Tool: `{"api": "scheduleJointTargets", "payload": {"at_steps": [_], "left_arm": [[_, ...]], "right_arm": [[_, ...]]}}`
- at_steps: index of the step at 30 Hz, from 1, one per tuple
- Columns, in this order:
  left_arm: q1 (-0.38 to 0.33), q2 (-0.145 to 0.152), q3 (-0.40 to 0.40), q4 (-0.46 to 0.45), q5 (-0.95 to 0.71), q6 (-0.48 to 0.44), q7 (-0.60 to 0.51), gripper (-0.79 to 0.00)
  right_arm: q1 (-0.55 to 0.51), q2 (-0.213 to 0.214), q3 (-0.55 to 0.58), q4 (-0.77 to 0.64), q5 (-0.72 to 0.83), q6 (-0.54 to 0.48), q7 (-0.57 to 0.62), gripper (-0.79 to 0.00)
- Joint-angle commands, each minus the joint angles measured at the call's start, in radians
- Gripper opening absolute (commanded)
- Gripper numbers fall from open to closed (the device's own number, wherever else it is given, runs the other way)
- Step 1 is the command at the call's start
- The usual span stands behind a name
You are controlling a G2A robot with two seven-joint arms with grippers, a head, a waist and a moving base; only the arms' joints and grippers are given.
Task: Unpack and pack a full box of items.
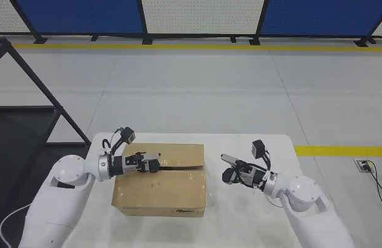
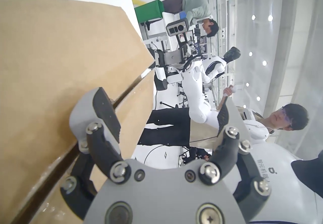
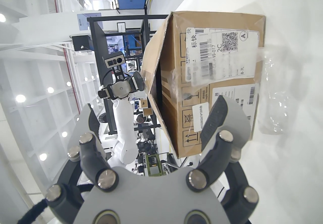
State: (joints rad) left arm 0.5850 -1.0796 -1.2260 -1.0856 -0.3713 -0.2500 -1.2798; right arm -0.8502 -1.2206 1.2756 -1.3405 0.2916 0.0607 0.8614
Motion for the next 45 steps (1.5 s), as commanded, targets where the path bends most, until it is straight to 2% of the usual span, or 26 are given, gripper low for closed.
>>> {"api": "scheduleJointTargets", "payload": {"at_steps": [1,5,20,26,37,40,45], "left_arm": [[-0.001,0.0,0.001,0.001,0.0,0.0,0.0,0.0],[-0.001,0.0,0.001,0.001,0.0,0.0,0.0,0.0],[-0.001,0.0,0.001,0.001,0.0,0.0,0.0,0.0],[-0.001,0.0,0.001,0.001,0.0,0.0,0.0,0.0],[-0.001,0.0,0.001,0.001,0.0,0.0,0.0,0.0],[-0.001,0.0,0.001,0.001,0.0,0.0,0.0,0.0],[-0.001,0.0,0.001,0.001,0.0,0.0,0.0,0.0]], "right_arm": [[-0.026,-0.004,0.001,0.007,0.053,-0.022,-0.038,0.0],[-0.052,-0.02,-0.017,0.027,0.141,-0.032,-0.16,0.0],[-0.057,-0.021,-0.017,0.028,0.151,-0.031,-0.16,0.0],[-0.1,-0.035,-0.036,0.089,0.257,-0.056,-0.212,0.0],[-0.134,-0.092,-0.099,0.211,0.551,-0.195,-0.328,0.0],[-0.102,-0.109,-0.137,0.245,0.578,-0.181,-0.353,0.0],[-0.096,-0.11,-0.143,0.248,0.563,-0.176,-0.355,0.0]]}}
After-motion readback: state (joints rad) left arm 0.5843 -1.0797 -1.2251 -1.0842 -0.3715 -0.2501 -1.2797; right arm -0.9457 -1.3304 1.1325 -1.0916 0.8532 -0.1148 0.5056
